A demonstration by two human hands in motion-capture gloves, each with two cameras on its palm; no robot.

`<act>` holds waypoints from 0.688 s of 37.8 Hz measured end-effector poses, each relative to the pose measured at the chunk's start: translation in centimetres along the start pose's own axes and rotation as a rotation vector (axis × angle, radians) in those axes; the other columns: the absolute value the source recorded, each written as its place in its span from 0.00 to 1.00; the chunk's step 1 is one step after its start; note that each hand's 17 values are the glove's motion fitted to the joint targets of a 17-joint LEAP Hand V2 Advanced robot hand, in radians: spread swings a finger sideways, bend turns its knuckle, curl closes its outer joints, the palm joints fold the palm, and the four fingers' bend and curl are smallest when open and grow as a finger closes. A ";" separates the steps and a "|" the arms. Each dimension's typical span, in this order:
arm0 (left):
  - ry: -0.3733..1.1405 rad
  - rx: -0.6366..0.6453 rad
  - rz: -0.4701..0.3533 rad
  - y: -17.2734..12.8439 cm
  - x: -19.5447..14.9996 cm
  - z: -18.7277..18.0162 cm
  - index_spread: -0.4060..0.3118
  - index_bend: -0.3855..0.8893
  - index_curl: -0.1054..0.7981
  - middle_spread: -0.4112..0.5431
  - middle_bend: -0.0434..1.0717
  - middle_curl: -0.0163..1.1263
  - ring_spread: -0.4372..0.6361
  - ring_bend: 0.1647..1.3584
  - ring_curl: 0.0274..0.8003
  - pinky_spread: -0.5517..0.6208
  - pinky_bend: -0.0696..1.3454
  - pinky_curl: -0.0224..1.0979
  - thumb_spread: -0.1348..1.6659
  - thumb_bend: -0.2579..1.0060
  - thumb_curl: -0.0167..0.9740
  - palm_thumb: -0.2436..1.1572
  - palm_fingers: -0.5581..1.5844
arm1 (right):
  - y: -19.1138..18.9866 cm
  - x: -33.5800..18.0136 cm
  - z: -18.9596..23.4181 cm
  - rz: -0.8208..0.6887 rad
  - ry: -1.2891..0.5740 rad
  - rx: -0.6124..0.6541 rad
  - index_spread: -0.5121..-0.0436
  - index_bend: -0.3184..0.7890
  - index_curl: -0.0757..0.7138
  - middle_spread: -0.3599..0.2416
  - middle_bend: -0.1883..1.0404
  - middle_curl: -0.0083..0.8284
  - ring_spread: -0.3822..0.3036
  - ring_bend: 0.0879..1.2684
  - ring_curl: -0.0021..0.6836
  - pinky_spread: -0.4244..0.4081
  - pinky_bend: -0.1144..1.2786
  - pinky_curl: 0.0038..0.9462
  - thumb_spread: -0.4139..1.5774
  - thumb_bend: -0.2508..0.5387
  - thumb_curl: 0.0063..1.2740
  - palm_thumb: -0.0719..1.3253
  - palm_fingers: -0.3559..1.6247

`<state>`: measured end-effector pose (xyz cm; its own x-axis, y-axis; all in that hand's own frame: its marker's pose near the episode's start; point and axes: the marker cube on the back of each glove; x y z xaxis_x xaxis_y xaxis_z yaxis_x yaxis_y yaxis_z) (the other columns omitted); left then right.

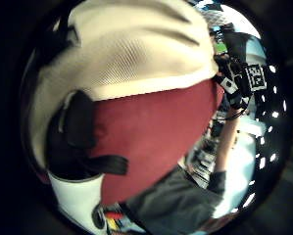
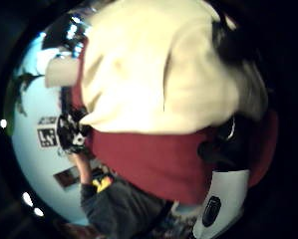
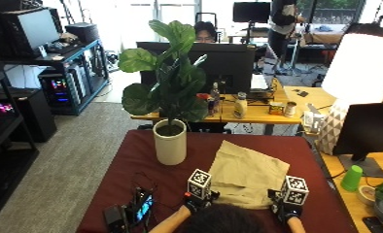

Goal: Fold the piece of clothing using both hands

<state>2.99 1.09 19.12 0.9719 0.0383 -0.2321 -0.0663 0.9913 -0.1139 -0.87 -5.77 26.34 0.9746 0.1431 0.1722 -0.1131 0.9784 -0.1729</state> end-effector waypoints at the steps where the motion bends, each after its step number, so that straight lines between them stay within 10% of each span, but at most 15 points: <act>1: 0.005 0.044 0.044 -0.4 0.1 0.1 0.37 0.53 0.44 0.37 0.27 0.24 0.38 0.28 0.32 0.42 0.40 0.32 0.70 0.28 0.24 0.39 0.60 | -0.1 -0.1 0.1 -0.002 0.001 0.027 0.35 0.44 0.36 0.44 0.32 0.38 0.45 0.36 0.48 0.56 0.52 0.38 0.75 0.74 0.25 0.68 0.56; 8: -0.172 0.096 -0.003 -6.2 -3.6 3.8 0.25 0.56 0.51 0.24 0.36 0.32 0.21 0.25 0.36 0.27 0.34 0.34 0.77 0.33 0.27 0.49 0.76 | 0.7 -0.8 -1.0 -0.082 0.123 0.110 0.42 0.43 0.41 0.38 0.31 0.42 0.33 0.37 0.53 0.29 0.53 0.39 0.65 0.62 0.30 0.71 0.70; 19: -0.111 -0.095 0.176 2.2 -1.9 -2.1 0.16 0.58 0.60 0.15 0.49 0.43 0.13 0.31 0.47 0.23 0.21 0.34 0.85 0.33 0.32 0.48 0.83 | 9.6 -3.3 -4.6 -0.296 0.155 -0.067 0.48 0.40 0.46 0.32 0.34 0.49 0.25 0.40 0.60 0.20 0.51 0.42 0.58 0.48 0.37 0.73 0.77; 26: 0.012 -0.003 0.251 6.2 -0.2 -11.2 0.13 0.60 0.65 0.12 0.51 0.47 0.11 0.34 0.52 0.21 0.20 0.36 0.86 0.32 0.36 0.47 0.84 | 14.5 -3.8 -11.4 -0.346 0.114 -0.121 0.50 0.37 0.46 0.30 0.36 0.52 0.24 0.41 0.62 0.18 0.50 0.43 0.58 0.42 0.39 0.73 0.77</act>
<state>-0.18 5.78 7.63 0.9224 0.2814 -0.2647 -0.3056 0.9506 -0.0545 -4.05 6.17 12.07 0.9671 -0.2170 0.1328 0.2436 0.9403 -0.2377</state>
